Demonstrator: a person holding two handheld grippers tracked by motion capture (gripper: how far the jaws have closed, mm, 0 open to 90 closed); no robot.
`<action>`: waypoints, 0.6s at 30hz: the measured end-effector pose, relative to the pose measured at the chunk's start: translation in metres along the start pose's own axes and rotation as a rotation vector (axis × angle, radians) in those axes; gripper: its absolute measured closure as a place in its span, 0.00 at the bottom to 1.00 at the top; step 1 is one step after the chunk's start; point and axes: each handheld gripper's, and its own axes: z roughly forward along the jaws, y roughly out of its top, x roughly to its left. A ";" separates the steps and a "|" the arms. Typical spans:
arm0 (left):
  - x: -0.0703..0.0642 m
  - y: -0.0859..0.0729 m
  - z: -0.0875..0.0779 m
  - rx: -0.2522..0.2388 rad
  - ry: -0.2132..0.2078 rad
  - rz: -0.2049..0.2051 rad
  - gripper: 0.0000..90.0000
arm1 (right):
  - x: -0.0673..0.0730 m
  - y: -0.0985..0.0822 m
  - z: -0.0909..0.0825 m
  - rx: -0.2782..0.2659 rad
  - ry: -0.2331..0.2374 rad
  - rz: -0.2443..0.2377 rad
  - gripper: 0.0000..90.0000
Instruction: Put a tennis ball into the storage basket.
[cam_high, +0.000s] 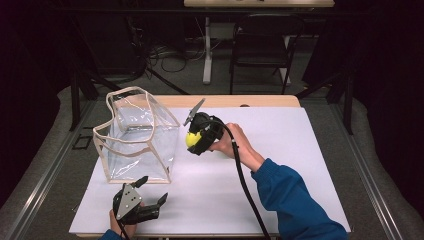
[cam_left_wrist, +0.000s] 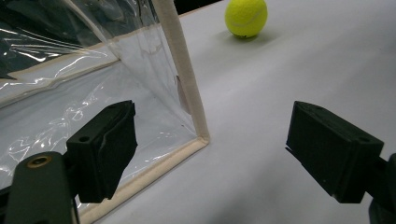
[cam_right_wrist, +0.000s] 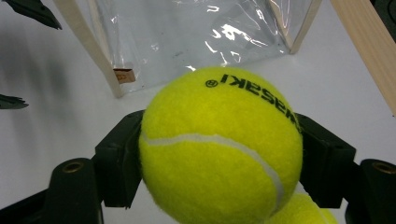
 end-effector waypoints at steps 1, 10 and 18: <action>0.000 0.000 0.000 0.001 0.001 0.002 0.18 | -0.002 0.002 -0.001 0.002 -0.003 0.000 0.29; 0.000 0.000 0.000 -0.002 -0.002 0.001 0.18 | -0.006 0.009 -0.005 0.001 -0.019 -0.008 0.29; -0.001 0.000 0.000 0.000 0.001 0.005 0.18 | -0.010 0.016 -0.010 -0.011 -0.027 -0.007 0.29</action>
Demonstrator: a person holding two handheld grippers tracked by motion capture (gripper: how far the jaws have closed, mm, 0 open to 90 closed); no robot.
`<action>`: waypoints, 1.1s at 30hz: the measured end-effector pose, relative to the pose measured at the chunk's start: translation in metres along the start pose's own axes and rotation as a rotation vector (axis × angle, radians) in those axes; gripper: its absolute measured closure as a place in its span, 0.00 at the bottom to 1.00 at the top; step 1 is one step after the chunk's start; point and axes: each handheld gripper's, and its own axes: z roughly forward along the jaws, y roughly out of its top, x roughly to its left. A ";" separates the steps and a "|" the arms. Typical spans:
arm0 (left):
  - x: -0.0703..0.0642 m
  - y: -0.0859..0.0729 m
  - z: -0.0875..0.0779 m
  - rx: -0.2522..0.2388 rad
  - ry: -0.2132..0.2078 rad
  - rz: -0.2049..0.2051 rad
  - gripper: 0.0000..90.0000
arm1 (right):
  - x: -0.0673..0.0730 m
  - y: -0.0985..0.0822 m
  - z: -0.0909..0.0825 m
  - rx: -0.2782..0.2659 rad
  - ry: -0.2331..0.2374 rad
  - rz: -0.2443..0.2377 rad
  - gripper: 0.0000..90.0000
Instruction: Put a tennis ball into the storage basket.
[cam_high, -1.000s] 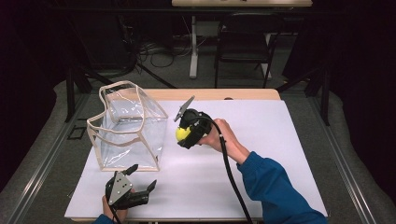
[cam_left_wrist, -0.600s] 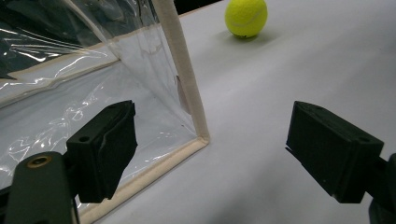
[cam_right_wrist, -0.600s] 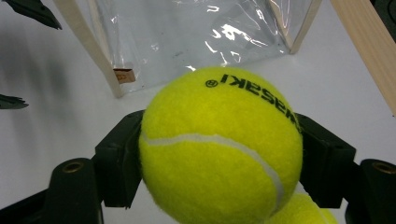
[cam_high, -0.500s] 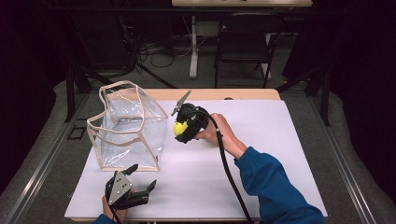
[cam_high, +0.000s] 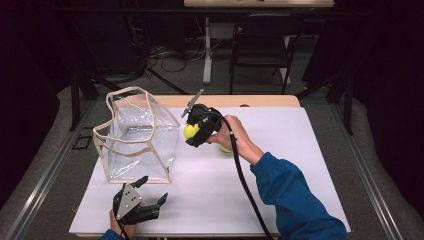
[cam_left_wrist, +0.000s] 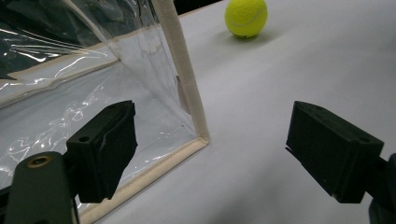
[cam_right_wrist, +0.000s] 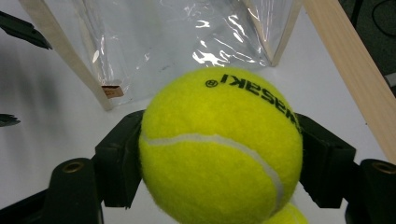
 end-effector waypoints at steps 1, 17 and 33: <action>0.000 0.000 0.000 -0.001 0.000 -0.001 0.18 | 0.000 0.001 -0.001 -0.002 -0.001 -0.001 0.29; 0.000 0.000 -0.001 -0.003 -0.001 -0.002 0.18 | 0.000 0.012 -0.006 -0.030 -0.011 -0.016 0.29; 0.000 0.000 0.000 -0.004 -0.007 -0.005 0.18 | 0.003 0.022 -0.010 -0.093 -0.021 -0.018 0.29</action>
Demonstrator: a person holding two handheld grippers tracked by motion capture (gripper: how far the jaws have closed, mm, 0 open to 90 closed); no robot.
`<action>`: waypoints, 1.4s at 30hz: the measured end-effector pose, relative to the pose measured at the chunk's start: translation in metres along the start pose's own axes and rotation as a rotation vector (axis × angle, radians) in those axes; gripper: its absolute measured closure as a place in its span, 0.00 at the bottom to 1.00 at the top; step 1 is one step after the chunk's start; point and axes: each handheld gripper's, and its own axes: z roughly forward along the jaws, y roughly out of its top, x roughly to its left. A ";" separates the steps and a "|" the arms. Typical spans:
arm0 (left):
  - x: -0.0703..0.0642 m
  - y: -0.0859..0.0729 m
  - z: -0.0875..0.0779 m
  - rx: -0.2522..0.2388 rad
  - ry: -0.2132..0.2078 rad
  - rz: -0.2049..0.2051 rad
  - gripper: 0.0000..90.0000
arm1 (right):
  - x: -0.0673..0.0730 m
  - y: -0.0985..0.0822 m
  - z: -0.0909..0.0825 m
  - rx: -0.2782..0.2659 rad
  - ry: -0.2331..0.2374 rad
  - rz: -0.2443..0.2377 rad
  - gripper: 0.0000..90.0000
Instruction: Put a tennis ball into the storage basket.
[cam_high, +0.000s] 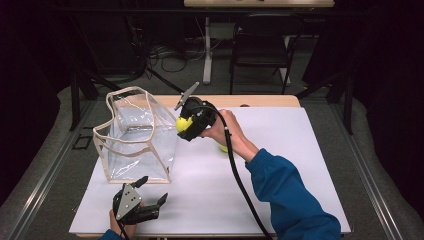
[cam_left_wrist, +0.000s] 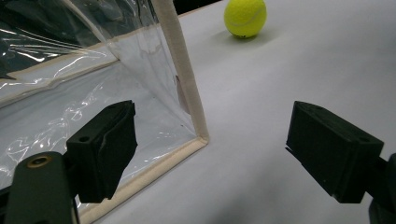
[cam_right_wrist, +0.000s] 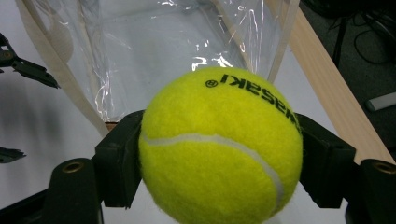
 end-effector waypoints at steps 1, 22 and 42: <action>0.000 0.000 0.000 0.000 -0.001 -0.001 0.18 | 0.000 0.000 -0.001 -0.001 0.003 0.000 0.29; 0.000 0.000 0.000 -0.002 -0.001 0.004 0.18 | 0.007 0.008 -0.006 -0.089 -0.006 -0.002 0.29; 0.000 0.000 -0.001 -0.007 0.001 0.003 0.18 | 0.013 0.024 -0.011 -0.153 -0.002 -0.007 0.29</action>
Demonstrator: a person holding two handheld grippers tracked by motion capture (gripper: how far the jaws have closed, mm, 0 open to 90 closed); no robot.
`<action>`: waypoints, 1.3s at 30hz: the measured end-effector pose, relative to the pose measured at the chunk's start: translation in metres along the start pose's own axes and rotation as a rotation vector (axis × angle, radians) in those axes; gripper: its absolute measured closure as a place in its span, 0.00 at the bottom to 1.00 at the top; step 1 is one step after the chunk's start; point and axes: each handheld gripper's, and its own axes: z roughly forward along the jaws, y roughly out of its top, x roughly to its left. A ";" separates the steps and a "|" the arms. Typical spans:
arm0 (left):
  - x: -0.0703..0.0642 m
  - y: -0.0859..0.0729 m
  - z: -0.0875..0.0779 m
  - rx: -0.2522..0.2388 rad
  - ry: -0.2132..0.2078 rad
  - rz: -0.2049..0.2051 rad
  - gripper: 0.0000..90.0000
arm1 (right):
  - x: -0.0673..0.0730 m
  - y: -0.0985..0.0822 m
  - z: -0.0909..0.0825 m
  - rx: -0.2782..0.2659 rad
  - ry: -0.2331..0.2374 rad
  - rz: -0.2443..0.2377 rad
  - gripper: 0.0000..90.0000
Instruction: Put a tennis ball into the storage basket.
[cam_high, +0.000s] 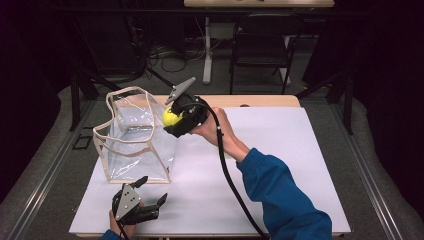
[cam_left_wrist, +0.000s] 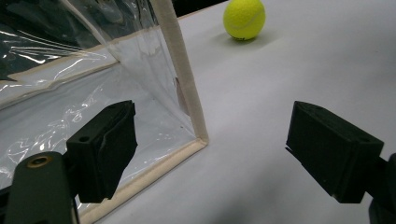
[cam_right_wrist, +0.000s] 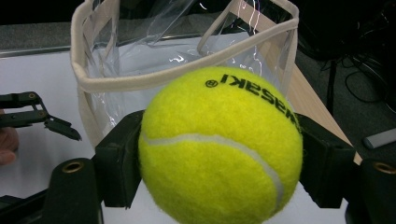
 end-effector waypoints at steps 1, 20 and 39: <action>0.000 0.000 0.000 0.000 0.000 -0.001 0.18 | 0.001 0.001 0.000 -0.003 0.001 -0.002 0.29; 0.000 0.000 -0.001 -0.003 -0.001 0.001 0.18 | 0.007 0.019 -0.004 -0.047 0.001 -0.013 0.29; 0.000 0.000 0.000 -0.002 0.003 -0.002 0.18 | 0.014 0.032 -0.003 -0.080 0.004 -0.033 0.29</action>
